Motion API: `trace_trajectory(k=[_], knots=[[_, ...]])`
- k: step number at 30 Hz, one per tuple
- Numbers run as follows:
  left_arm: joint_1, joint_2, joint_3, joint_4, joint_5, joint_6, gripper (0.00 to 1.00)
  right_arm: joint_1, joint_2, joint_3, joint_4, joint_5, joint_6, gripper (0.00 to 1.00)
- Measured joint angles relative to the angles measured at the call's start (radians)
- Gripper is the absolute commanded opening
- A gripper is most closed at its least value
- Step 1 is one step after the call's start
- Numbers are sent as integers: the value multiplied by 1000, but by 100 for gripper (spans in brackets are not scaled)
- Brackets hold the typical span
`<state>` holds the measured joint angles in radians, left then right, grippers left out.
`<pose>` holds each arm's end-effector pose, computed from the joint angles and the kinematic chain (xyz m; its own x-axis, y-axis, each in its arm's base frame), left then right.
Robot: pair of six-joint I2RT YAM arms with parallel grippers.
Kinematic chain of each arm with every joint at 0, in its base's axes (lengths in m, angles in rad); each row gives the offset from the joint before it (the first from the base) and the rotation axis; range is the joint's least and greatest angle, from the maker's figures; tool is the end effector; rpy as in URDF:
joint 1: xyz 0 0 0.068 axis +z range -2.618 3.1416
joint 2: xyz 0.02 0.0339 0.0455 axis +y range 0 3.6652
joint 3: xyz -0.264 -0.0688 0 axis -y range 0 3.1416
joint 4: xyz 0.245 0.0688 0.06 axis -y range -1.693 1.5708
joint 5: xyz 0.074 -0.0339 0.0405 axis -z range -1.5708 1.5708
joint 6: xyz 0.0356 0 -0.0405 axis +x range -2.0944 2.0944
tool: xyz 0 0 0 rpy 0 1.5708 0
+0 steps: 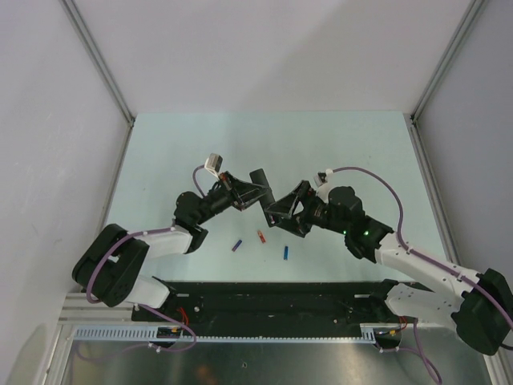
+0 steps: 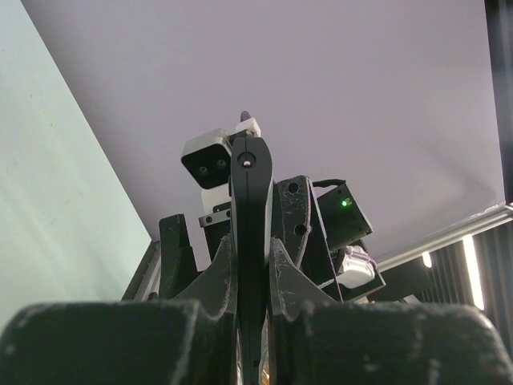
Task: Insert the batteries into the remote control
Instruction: Load the battery into the remote control.
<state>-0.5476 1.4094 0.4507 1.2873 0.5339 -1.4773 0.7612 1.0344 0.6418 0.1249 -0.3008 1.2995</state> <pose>0.2181 -0.1542 0.2418 -0.8299 -0.4977 -0.2519 0.3546 -0.1221 -0.9270 0.1654 0.1722 0.2736 -0.8854 0.4274 -0.1829 -0.0475 0.3083 0.9501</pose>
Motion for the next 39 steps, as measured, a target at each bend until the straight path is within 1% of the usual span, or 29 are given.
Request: trace_trajectory(k=[11, 18, 25, 29, 39], knots=[[0, 0, 0, 12, 1, -17, 0, -11, -15, 0, 1, -34, -34, 89], [7, 2, 2, 13, 36, -44, 0, -34, -16, 0, 0, -85, -84, 80], [14, 29, 31, 13, 124, -80, 0, -51, -20, 0, 2, -136, -144, 75], [15, 32, 32, 12, 152, -95, 0, -52, -19, 4, 2, -157, -169, 70], [16, 32, 34, 12, 174, -98, 0, -52, -5, 21, 16, -171, -187, 58]])
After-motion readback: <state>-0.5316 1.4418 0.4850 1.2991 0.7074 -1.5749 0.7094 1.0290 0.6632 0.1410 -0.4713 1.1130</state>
